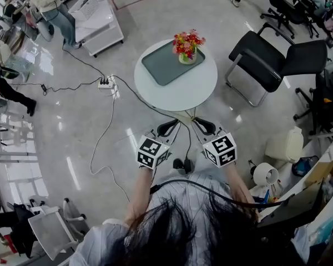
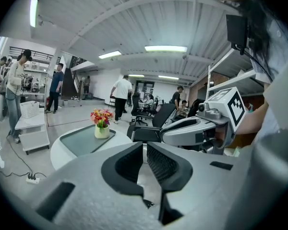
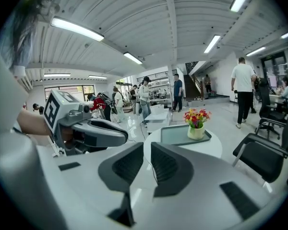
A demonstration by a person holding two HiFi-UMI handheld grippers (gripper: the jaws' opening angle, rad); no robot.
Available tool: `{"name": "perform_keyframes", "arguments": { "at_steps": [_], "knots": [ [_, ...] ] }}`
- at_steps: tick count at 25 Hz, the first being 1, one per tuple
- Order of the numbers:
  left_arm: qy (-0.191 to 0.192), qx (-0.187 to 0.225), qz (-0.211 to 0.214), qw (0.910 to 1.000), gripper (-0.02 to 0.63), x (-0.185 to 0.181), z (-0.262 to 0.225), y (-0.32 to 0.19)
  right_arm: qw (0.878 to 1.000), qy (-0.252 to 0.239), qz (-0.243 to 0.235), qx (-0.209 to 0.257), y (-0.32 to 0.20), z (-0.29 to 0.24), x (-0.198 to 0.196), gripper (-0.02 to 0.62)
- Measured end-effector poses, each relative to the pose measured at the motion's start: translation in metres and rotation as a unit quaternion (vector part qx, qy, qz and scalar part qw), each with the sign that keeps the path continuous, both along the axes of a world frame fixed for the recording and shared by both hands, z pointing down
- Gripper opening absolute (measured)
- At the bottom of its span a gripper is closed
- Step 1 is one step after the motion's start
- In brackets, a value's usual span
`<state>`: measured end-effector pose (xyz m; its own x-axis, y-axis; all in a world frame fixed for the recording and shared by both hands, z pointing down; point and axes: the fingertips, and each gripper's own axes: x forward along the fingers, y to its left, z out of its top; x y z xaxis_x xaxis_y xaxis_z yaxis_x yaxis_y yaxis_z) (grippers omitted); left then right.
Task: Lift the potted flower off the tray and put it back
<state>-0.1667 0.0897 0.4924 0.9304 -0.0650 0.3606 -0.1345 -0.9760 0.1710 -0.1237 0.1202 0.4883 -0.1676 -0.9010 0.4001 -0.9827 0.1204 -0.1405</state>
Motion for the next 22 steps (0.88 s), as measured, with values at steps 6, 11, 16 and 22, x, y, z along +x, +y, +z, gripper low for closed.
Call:
{"name": "perform_keyframes", "arguments": {
  "at_steps": [6,11,16,22],
  "knots": [
    [-0.001,0.001,-0.006,1.0,0.041,-0.011,-0.002,-0.001,1.0,0.002,-0.004,0.0,0.001,-0.002,-0.009,0.066],
    [-0.002,0.003,-0.004,1.0,0.04,-0.012,-0.002,0.002,1.0,0.002,-0.003,0.001,0.003,-0.002,-0.01,0.066],
    [-0.006,0.004,0.0,1.0,0.04,-0.012,0.001,0.004,1.0,0.004,-0.003,0.0,0.005,0.0,-0.011,0.066],
    [-0.012,0.003,-0.004,0.9999,0.041,-0.019,0.001,0.006,1.0,0.006,-0.005,-0.002,0.007,-0.002,-0.016,0.066]
  ]
}}
